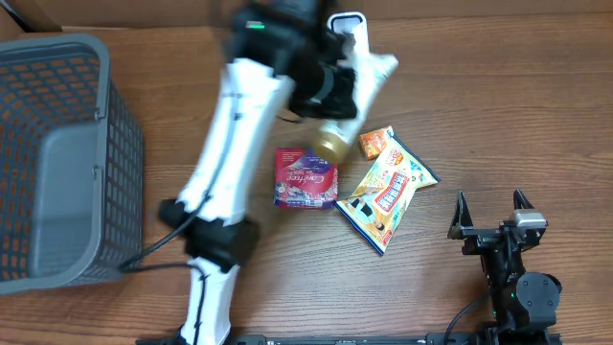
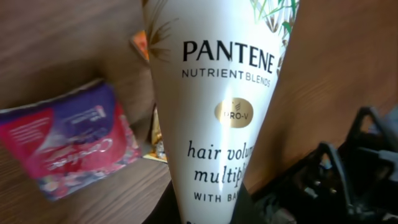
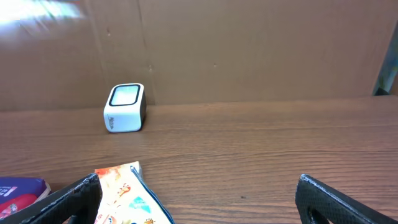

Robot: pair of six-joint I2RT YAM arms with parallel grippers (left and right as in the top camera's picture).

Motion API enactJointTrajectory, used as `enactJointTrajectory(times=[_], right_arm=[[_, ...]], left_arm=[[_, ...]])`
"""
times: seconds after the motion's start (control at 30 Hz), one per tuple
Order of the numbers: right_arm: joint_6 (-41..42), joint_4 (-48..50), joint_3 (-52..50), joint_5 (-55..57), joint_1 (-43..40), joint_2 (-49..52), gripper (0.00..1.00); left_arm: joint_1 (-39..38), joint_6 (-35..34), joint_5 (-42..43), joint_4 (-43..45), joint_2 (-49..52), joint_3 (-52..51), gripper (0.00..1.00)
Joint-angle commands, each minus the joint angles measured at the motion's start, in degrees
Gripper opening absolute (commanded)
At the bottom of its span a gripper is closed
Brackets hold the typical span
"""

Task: Scan the item barcode
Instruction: 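Carry the Pantene tube to the table and release it on the snack bag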

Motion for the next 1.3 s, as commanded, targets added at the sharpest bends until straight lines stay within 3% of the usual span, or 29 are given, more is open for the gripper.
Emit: enactJointTrajectory(times=[0.0, 0.27, 0.53, 0.73, 1.07, 1.27], right_arm=[[-0.26, 0.37, -0.59, 0.52, 0.17, -0.57, 1.0], [-0.26, 0.37, -0.59, 0.52, 0.17, -0.57, 1.0], [-0.26, 0.37, -0.59, 0.52, 0.17, -0.57, 1.0], [-0.26, 0.37, -0.59, 0.52, 0.17, -0.57, 1.0], [-0.26, 0.37, -0.59, 0.52, 0.17, -0.57, 1.0], [-0.26, 0.37, -0.59, 0.52, 0.17, -0.57, 1.0]], left_arm=[[-3.72, -0.83, -1.22, 0.22, 4.96, 0.11, 0.04], [-8.31, -1.86, -0.07, 0.2, 14.43, 0.11, 0.08], [-10.43, -4.57, 2.27, 4.02, 16.06, 0.11, 0.09], [-11.76, -5.86, 2.25, 10.99, 16.06, 0.11, 0.24], [-12.52, -8.04, 2.47, 12.66, 16.04, 0.15, 0.32], [-9.84, -4.48, 8.52, 10.73, 14.67, 2.51, 0.37]])
